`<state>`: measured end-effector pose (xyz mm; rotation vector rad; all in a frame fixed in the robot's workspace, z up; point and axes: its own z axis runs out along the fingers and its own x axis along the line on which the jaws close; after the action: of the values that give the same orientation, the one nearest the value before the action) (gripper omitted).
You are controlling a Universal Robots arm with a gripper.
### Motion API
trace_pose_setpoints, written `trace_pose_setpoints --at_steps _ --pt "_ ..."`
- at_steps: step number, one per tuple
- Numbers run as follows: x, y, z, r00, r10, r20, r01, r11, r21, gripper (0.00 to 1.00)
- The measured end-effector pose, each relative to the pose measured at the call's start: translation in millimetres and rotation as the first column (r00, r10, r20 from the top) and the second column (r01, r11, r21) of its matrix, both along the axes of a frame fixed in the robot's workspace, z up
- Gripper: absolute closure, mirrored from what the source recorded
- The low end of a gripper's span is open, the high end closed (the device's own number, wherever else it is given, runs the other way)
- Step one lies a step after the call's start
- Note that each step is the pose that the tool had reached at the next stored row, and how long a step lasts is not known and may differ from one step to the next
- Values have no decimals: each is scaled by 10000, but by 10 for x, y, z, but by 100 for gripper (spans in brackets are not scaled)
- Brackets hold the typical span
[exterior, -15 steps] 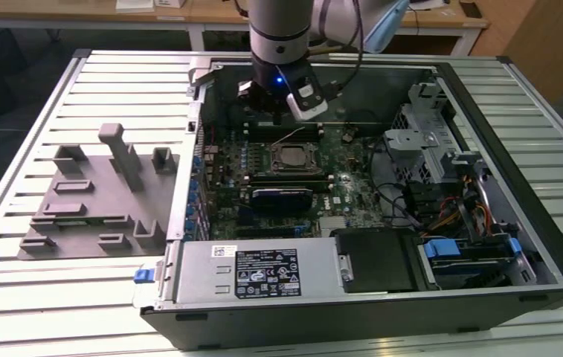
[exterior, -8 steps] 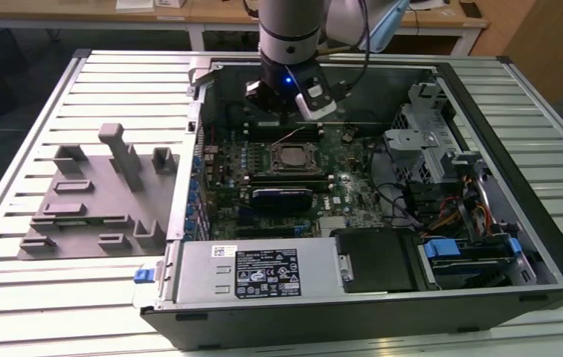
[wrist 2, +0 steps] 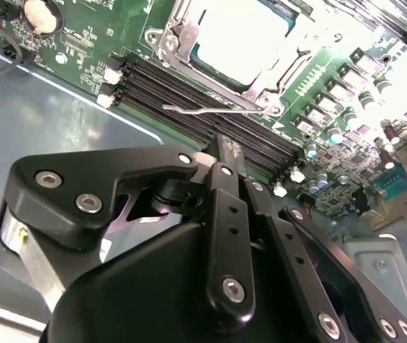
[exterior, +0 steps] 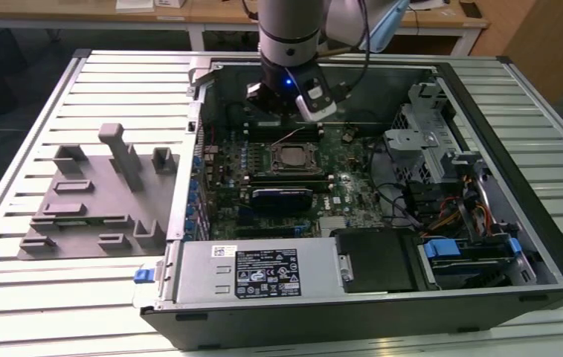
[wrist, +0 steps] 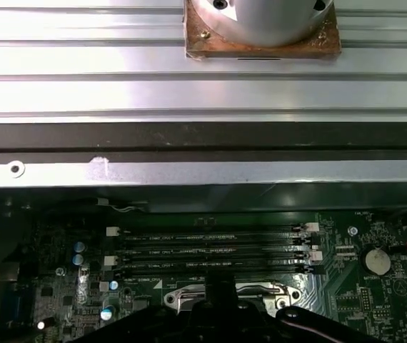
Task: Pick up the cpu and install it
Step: 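Install the first cpu locking lever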
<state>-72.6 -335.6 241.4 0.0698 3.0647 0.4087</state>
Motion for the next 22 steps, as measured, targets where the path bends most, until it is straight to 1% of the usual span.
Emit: trace_pose_setpoints --at_steps 6,9,12,15,17,19,20,22 --pt "0 0 -35 9999 -26 166 26 10000 -30 89" --pt "0 0 -53 9997 -47 255 49 10000 -61 89" --pt "0 0 -72 9993 -85 358 89 9999 -98 89" --pt "0 0 -91 9988 -135 480 142 9998 -142 89" --pt "0 0 -104 9982 -181 567 191 9997 -173 89" --pt "0 0 -114 9976 -251 643 266 9994 -223 89" --pt "0 0 -118 9973 -306 673 324 9991 -260 89" --pt "0 0 -127 9965 -438 712 462 9984 -322 89"
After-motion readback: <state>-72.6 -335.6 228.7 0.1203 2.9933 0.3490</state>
